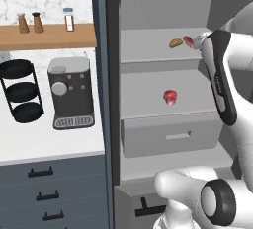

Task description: Place one sweet potato and one steak in each tupperware on the nearby counter, to pack two identical lunches.

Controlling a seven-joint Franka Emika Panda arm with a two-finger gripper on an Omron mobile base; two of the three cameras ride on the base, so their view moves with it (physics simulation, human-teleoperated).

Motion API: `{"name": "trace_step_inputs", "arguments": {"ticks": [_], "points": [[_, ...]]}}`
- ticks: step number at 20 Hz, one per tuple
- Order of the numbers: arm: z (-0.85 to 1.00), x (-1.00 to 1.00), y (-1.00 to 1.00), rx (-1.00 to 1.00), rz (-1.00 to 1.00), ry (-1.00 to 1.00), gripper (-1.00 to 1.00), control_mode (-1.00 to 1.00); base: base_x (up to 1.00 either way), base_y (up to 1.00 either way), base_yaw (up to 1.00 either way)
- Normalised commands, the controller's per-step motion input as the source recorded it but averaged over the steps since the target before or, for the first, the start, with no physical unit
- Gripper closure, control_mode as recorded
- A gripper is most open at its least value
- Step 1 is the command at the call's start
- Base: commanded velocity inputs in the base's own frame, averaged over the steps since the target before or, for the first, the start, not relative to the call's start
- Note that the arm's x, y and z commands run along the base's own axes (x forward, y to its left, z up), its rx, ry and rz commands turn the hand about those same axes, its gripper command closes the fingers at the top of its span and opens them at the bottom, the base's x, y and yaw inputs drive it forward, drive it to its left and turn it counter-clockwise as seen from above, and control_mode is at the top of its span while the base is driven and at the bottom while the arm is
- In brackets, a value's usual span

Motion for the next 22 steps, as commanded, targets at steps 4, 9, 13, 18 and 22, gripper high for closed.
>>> {"name": "trace_step_inputs", "arguments": {"ticks": [4,9,13,18,22], "points": [[-0.36,0.74,-0.39,0.00,0.00,0.04,-1.00,-1.00,0.00,0.00,0.00],[-0.31,0.86,-0.16,-0.01,0.00,0.12,-1.00,-1.00,0.00,0.00,0.00],[-0.21,0.82,-0.24,0.00,0.00,0.08,-1.00,-1.00,0.00,0.00,0.00],[-0.17,0.71,-0.40,0.00,0.00,0.06,-1.00,-1.00,0.00,0.00,0.00],[-0.26,0.66,-0.18,0.00,0.02,0.02,-1.00,-1.00,0.00,0.00,0.00]]}}
